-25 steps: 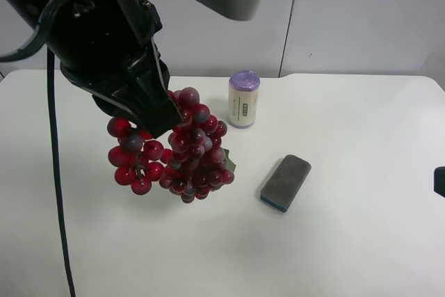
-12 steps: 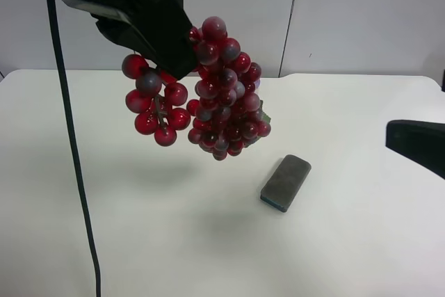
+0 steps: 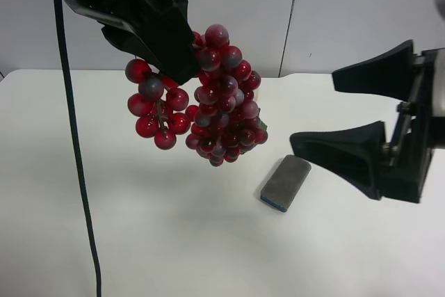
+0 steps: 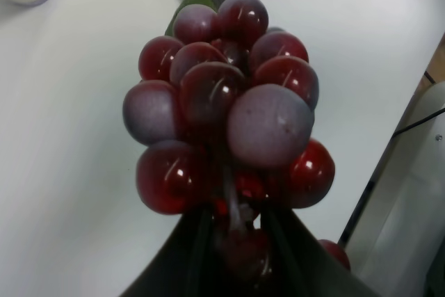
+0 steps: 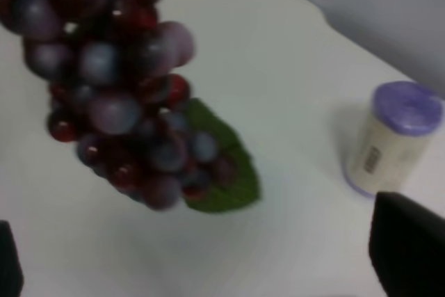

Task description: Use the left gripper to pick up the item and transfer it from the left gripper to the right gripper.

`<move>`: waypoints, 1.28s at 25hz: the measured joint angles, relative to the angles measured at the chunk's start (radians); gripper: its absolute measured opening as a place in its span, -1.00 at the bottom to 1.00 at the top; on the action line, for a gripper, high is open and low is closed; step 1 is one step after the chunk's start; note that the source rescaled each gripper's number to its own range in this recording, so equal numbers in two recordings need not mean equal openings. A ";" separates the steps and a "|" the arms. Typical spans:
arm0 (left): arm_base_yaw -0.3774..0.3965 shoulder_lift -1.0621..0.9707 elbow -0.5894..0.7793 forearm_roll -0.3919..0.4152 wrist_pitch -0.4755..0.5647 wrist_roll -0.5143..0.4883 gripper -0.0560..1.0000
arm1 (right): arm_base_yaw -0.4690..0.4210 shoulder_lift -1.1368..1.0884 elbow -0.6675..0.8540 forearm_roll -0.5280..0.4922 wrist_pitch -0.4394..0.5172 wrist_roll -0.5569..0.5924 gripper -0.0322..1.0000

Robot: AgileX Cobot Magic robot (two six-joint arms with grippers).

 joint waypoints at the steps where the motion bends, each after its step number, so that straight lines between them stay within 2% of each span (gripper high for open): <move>1: 0.000 0.000 0.000 0.000 0.000 0.001 -0.89 | 0.025 0.027 -0.003 0.020 -0.023 -0.029 1.00; 4: 0.000 0.000 0.000 0.000 0.000 0.003 -0.89 | 0.105 0.103 -0.032 0.050 -0.088 -0.084 1.00; 8: 0.000 0.000 0.000 0.000 0.000 0.003 -0.89 | 0.164 0.209 -0.096 0.052 -0.147 -0.106 1.00; 21: 0.000 0.001 0.000 0.000 0.000 0.003 -0.89 | 0.172 0.467 -0.253 0.066 -0.153 -0.220 1.00; 25: 0.000 0.001 0.000 0.000 0.000 0.003 -0.89 | 0.178 0.513 -0.260 0.136 -0.140 -0.276 1.00; 32: 0.000 0.001 0.000 0.001 0.001 0.003 -0.89 | 0.192 0.559 -0.260 0.374 -0.113 -0.526 1.00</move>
